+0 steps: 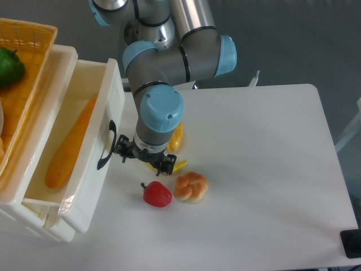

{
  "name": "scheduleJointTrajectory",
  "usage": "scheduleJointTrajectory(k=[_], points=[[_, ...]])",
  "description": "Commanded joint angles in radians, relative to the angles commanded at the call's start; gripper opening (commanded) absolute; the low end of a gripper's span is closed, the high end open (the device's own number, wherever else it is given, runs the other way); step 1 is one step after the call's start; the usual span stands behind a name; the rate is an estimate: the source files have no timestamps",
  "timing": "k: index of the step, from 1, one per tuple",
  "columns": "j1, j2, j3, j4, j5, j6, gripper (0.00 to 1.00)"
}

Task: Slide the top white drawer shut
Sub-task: 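Push the drawer front with the gripper into the cabinet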

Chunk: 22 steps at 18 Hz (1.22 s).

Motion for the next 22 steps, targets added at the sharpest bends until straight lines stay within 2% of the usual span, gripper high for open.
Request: scheduleJointTrajectory(k=[22], points=[[-0.071,0.003,0.0,0.008,-0.003,-0.002,1.0]])
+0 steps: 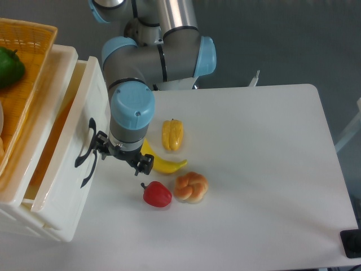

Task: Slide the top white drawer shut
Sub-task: 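Push the drawer front with the gripper into the cabinet, then press the drawer front fully flush with the cabinet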

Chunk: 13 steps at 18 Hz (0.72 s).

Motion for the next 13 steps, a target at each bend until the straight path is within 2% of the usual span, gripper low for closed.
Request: scheduleJointTrajectory(k=[13], points=[[-0.003,0.003,0.0,-0.002,-0.015,0.0,1.0]])
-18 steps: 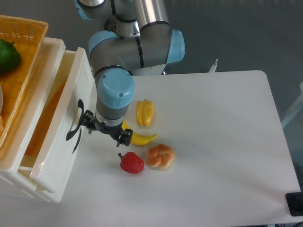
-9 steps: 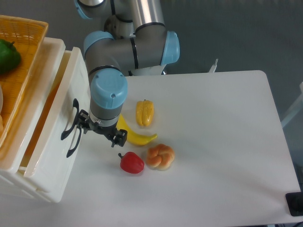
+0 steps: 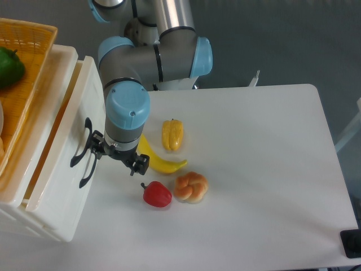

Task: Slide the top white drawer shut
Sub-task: 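Press the drawer front fully flush with the cabinet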

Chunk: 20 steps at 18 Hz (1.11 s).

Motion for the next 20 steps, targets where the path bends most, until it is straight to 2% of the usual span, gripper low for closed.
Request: scheduleJointTrajectory(k=[20], points=[[-0.017,0.002,-0.008,-0.005,-0.006,-0.015,1.0]])
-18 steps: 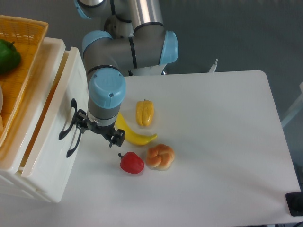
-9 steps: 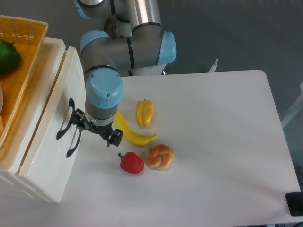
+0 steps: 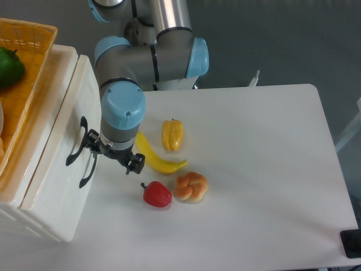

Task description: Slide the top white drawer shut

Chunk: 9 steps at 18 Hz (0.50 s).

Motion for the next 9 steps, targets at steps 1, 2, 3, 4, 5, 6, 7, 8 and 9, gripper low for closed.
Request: scheduleJointTrajectory(k=[1,2,3,4,5,6,7,8,9], points=[[-0.003,0.002,0.0,0.0,0.0,0.0,1.0],[-0.003,0.002,0.0,0.002,-0.002,0.0,1.0],[-0.003,0.002,0.0,0.0,-0.002,0.0,1.0],[-0.003,0.002,0.0,0.0,-0.005,0.0,1.0],[-0.003,0.002,0.002,0.0,-0.006,0.0,1.0],[-0.003,0.002,0.002,0.0,-0.006,0.0,1.0],[-0.003,0.003,0.002,0.0,-0.006,-0.002,1.0],[-0.003,0.003,0.002,0.0,-0.006,-0.002,1.0],[-0.002,0.003,0.003,0.0,-0.005,0.0,1.0]])
